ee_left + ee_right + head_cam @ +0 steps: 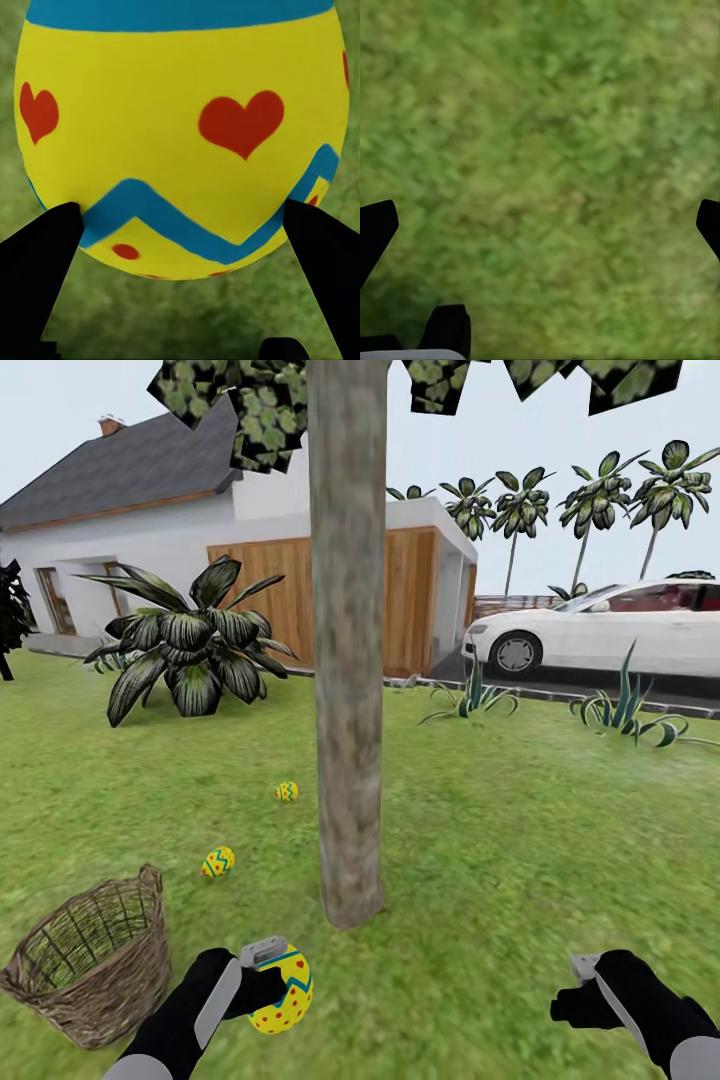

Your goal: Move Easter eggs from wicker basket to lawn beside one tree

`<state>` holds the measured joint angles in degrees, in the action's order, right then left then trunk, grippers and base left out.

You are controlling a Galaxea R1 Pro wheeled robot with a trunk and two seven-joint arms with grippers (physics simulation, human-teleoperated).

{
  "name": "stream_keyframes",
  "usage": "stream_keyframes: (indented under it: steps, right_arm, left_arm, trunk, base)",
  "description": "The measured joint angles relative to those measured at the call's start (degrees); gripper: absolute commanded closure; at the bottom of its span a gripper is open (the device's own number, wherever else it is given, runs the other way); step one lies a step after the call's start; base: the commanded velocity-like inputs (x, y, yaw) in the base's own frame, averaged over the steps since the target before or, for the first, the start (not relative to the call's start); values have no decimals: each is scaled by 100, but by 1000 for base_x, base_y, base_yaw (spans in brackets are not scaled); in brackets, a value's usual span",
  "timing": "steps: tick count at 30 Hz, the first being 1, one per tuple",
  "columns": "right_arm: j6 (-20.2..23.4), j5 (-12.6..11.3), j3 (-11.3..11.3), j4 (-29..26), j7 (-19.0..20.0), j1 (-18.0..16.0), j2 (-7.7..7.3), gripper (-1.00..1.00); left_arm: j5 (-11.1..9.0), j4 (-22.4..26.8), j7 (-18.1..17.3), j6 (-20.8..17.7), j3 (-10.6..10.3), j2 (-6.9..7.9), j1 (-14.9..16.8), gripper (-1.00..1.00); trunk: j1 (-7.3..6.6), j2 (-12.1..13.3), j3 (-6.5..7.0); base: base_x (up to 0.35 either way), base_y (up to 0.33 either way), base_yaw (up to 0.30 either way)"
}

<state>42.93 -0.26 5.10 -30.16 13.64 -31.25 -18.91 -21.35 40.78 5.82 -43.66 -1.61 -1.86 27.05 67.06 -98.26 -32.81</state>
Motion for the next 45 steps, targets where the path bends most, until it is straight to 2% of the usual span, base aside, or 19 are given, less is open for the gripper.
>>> stream_keyframes:
  steps: [45]
  right_arm:
    - [9, 8, 9, 25, 3, 0, 26, -100]
  left_arm:
    - [0, 1, 0, 0, 0, -26, 1, 100]
  trunk:
    - [989, -1805, -808]
  base:
    - [0, 0, 0]
